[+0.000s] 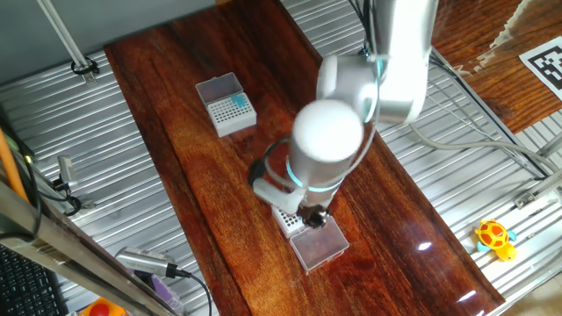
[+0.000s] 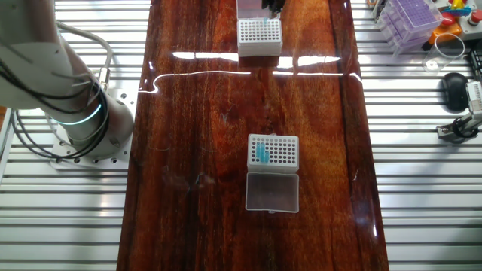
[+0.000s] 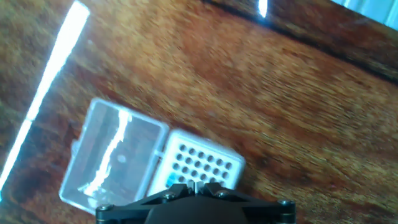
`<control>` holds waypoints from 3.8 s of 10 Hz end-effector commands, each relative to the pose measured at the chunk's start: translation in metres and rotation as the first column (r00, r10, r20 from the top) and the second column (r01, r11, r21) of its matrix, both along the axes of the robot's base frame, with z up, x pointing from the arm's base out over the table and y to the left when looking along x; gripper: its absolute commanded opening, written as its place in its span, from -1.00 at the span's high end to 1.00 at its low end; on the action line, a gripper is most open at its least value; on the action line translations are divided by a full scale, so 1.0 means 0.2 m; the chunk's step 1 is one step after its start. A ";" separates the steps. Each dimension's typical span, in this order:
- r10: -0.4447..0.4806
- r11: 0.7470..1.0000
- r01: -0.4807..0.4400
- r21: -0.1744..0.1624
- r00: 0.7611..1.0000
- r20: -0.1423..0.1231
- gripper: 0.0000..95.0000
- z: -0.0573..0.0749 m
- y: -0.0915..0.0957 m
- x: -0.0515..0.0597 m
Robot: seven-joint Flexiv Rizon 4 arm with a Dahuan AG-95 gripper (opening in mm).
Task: Transfer all medium pipette tips from one holder to another
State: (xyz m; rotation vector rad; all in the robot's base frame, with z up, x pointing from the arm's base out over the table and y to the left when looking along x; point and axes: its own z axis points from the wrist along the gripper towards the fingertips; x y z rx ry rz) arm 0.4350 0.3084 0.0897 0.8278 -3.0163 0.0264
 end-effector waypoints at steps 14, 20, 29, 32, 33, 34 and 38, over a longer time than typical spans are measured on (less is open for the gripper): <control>0.040 0.997 -0.039 0.073 0.999 -0.008 1.00 -0.09 -0.07 -0.07; 0.051 0.996 -0.050 0.075 0.999 -0.007 1.00 -0.04 -0.08 -0.06; 0.149 0.985 -0.146 0.094 0.988 -0.030 1.00 0.24 -0.34 0.02; 0.208 0.976 -0.206 0.072 0.977 -0.035 1.00 0.20 -0.52 0.00; 0.220 0.973 -0.216 0.079 0.975 -0.039 1.00 0.21 -0.52 0.00; 0.220 0.973 -0.215 0.085 0.975 -0.045 1.00 0.21 -0.52 0.00; 0.027 0.997 -0.024 0.068 0.999 -0.038 1.00 0.21 -0.52 0.00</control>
